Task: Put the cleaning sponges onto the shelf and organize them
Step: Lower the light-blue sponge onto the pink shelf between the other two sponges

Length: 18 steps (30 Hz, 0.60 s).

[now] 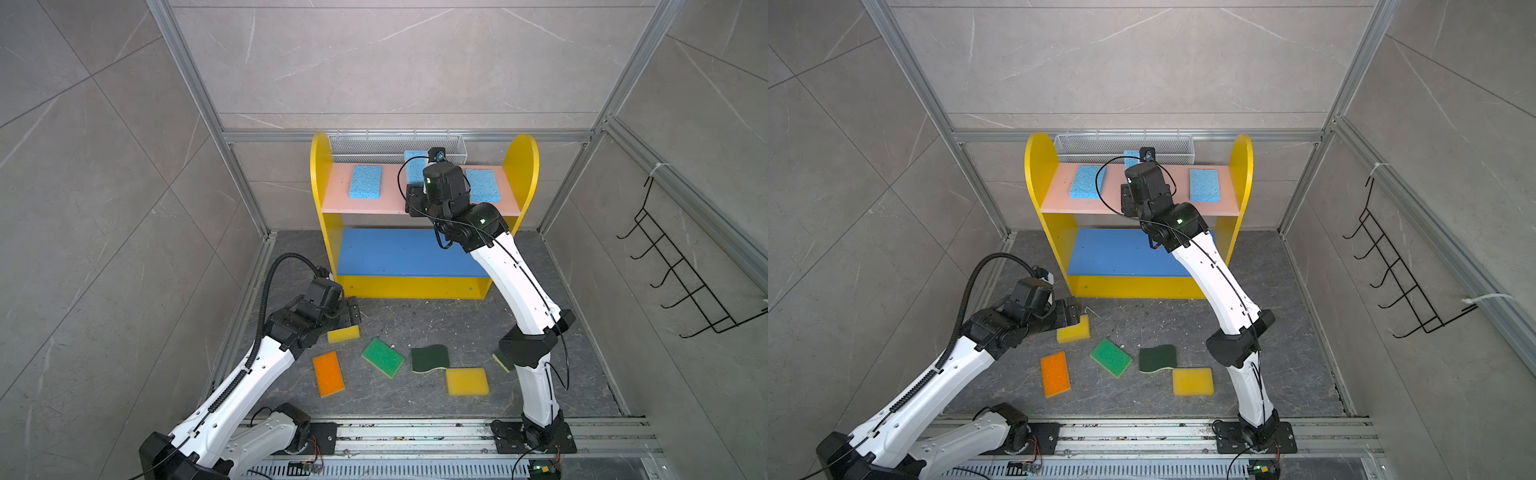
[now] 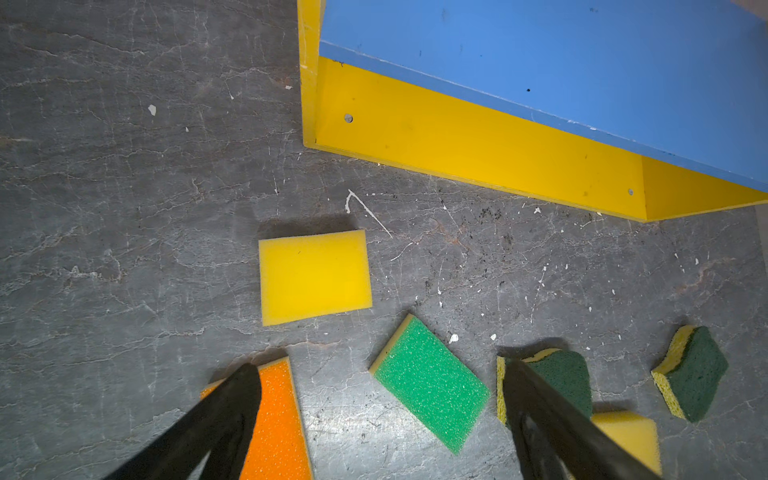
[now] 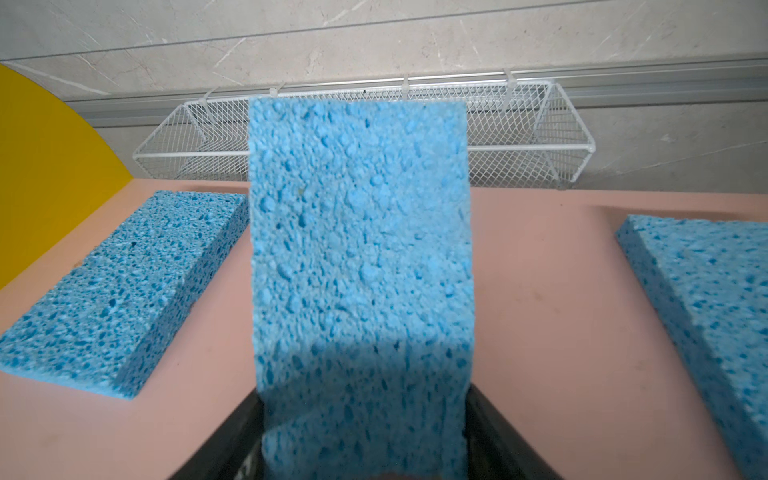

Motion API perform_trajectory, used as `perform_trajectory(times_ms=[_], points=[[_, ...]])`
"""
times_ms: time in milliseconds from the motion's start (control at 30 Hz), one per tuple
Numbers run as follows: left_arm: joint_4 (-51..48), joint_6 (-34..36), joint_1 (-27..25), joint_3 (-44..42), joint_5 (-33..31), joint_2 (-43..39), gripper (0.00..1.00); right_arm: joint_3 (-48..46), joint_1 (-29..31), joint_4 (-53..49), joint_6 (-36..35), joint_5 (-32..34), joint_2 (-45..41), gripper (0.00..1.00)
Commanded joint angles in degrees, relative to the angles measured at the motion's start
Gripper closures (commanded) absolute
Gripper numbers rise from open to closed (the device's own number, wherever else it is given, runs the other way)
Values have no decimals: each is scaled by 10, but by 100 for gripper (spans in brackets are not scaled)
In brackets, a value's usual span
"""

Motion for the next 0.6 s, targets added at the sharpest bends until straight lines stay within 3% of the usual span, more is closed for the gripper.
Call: perform_trajectory(times_ms=[0,567], points=[[18,9,-2,6,2,1,6,21,-2,-21,18,17,14,29],[3,17,-1,40,4,18,6,46,-2,-45,46,9,43,27]])
